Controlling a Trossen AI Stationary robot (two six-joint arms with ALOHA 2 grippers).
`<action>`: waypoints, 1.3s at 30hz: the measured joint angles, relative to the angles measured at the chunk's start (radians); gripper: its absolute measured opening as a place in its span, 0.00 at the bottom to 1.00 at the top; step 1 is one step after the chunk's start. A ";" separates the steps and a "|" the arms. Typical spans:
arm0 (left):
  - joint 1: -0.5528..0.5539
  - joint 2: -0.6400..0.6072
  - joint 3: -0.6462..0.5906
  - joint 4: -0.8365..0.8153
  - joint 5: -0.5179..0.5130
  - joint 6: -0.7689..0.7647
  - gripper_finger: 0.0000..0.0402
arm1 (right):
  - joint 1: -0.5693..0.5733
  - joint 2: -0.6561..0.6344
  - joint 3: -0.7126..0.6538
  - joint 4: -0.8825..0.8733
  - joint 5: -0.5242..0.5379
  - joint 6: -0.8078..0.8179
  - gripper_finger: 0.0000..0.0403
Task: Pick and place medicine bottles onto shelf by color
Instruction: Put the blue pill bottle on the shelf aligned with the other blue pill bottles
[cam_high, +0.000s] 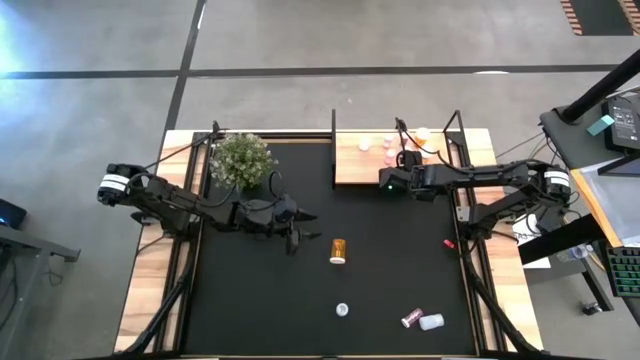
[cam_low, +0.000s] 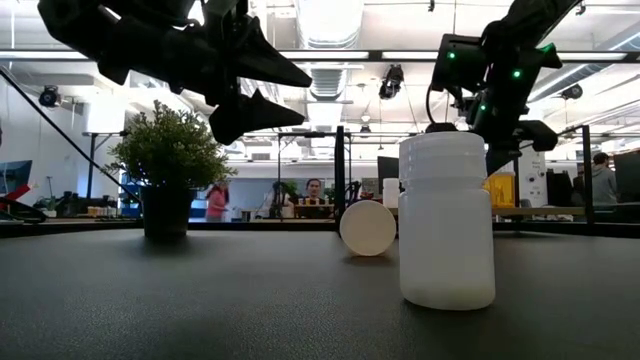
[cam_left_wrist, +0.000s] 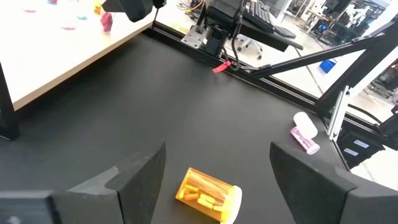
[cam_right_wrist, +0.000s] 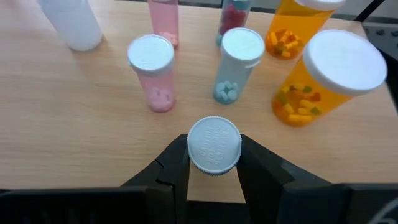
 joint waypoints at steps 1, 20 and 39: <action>0.000 0.000 0.000 0.000 0.001 0.000 0.68 | 0.000 0.000 0.000 0.003 0.000 0.000 0.26; 0.000 0.000 0.000 0.000 0.001 0.000 0.68 | -0.001 0.000 0.000 -0.011 0.011 -0.040 0.33; 0.000 0.000 0.000 0.000 0.000 -0.001 0.68 | -0.001 0.000 0.000 -0.011 0.012 -0.070 0.47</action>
